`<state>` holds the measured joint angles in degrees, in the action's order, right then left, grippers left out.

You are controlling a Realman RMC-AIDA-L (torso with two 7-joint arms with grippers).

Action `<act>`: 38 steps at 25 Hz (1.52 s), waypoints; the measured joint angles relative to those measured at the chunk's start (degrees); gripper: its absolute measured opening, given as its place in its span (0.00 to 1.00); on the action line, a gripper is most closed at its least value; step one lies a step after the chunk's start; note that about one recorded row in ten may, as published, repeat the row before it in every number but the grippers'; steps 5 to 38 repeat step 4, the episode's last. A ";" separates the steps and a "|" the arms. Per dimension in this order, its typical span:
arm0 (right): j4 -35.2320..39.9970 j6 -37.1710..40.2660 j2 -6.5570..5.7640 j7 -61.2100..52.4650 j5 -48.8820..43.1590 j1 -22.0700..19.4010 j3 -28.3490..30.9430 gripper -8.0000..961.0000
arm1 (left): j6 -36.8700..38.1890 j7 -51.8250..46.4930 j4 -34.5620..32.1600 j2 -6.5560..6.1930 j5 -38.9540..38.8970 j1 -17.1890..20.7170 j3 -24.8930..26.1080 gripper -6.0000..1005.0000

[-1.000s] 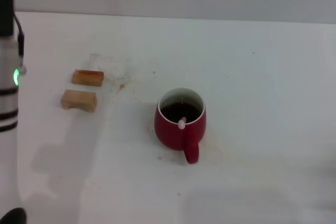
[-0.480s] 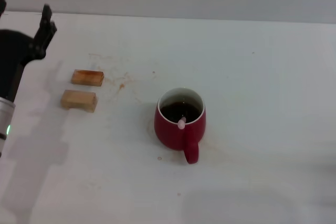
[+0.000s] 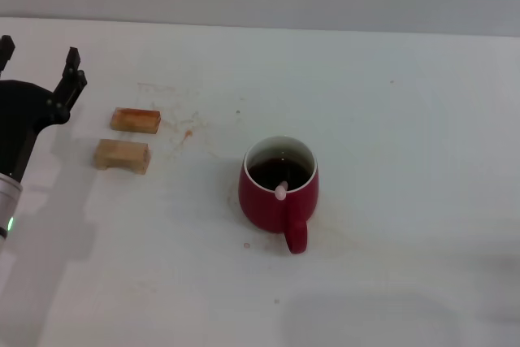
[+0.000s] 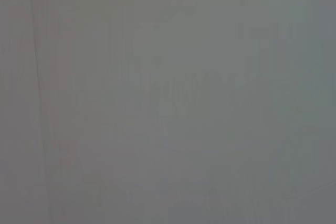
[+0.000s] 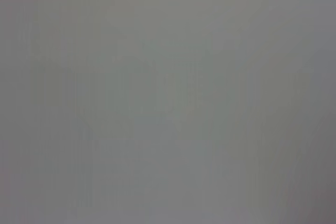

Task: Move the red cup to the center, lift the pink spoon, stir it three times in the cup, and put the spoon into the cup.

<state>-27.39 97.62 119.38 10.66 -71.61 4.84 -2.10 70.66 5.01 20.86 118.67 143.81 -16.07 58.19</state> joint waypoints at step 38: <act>0.08 0.72 0.03 0.00 0.18 -0.19 -0.01 0.01 | -0.35 -0.12 -0.11 -0.02 -0.03 0.80 -0.29 0.86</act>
